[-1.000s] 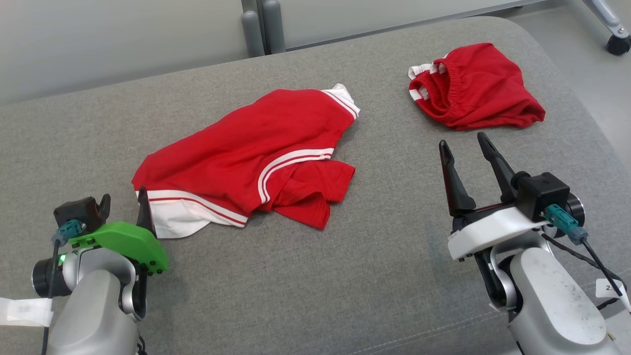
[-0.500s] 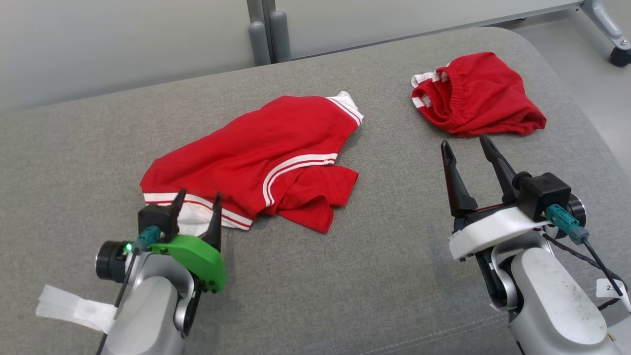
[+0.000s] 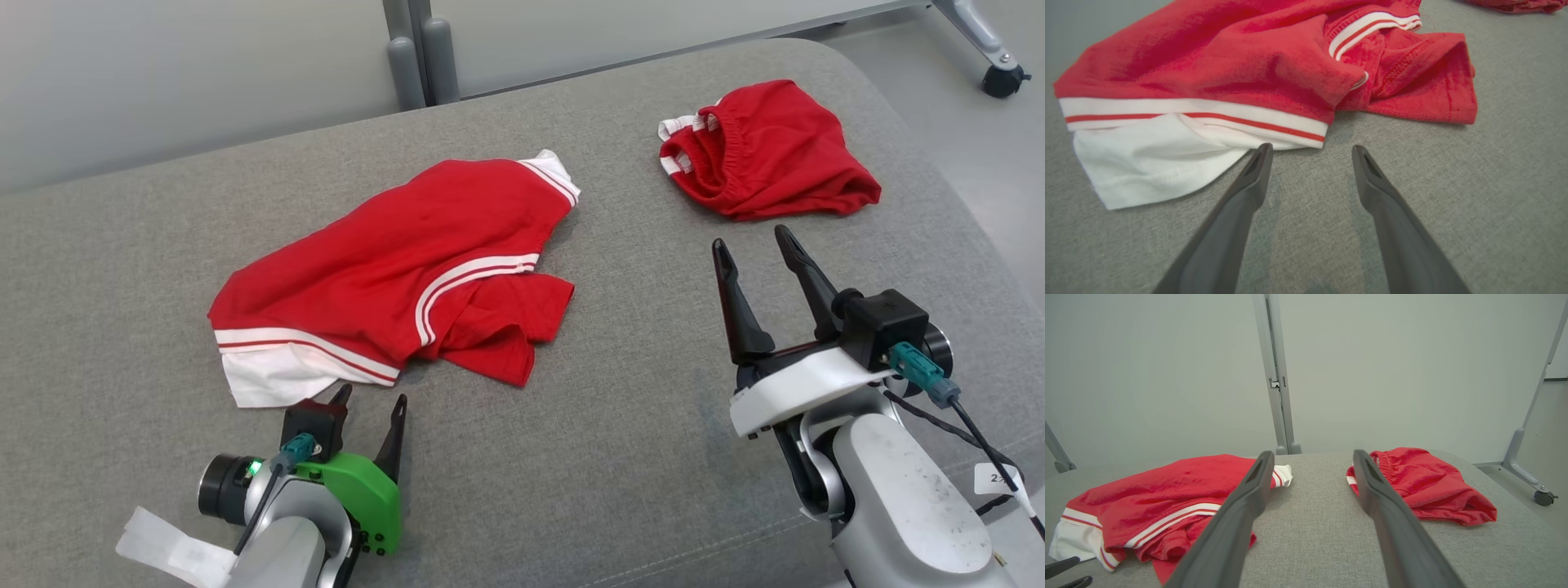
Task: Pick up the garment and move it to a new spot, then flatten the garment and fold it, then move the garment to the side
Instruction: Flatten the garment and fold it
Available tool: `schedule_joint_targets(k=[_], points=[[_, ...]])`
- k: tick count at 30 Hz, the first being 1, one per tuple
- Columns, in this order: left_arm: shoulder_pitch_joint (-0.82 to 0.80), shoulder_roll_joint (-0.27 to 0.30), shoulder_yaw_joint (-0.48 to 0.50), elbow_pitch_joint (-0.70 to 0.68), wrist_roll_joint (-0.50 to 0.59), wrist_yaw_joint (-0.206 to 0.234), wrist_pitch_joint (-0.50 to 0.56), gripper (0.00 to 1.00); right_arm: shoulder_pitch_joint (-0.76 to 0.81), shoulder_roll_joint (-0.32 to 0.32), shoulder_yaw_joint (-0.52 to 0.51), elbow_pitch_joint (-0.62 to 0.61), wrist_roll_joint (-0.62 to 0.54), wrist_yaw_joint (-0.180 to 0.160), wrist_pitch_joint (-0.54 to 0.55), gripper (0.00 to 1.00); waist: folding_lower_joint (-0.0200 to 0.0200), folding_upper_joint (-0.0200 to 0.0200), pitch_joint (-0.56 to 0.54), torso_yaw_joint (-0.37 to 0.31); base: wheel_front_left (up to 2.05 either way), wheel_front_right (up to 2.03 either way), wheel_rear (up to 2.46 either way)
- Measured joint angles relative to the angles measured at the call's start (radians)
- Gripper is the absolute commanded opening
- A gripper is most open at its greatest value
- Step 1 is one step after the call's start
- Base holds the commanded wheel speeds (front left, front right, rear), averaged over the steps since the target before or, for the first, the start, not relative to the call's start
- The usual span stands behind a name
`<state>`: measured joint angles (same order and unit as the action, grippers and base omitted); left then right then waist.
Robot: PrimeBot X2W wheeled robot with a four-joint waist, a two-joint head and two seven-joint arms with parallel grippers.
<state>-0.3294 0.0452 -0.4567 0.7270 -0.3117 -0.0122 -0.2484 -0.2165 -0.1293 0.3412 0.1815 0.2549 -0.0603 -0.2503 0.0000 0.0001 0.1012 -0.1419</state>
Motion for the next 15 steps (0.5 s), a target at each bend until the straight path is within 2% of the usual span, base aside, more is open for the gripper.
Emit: schedule_joint_targets(k=[6, 13, 15], points=[[-0.024, 0.0, 0.004, 0.008, 0.013, 0.044, 0.0, 1.0, -0.001, 0.0, 0.002, 0.0, 0.0, 0.0, 0.0, 1.0, 0.0, 0.0, 0.02, -0.037, 0.0, 0.0, 0.0], [-0.065, 0.0, 0.006, 0.039, 0.017, 0.059, 0.0, 1.0, -0.004, 0.001, -0.004, -0.001, -0.002, 0.0, 0.0, 1.0, 0.0, 0.0, 0.046, -0.082, 0.0, 0.0, 0.0], [-0.074, -0.001, 0.009, 0.054, 0.021, 0.075, 0.0, 1.0, -0.005, 0.001, -0.012, -0.001, -0.002, 0.0, 0.0, 1.0, 0.0, 0.0, 0.052, -0.096, 0.0, 0.0, 0.0]])
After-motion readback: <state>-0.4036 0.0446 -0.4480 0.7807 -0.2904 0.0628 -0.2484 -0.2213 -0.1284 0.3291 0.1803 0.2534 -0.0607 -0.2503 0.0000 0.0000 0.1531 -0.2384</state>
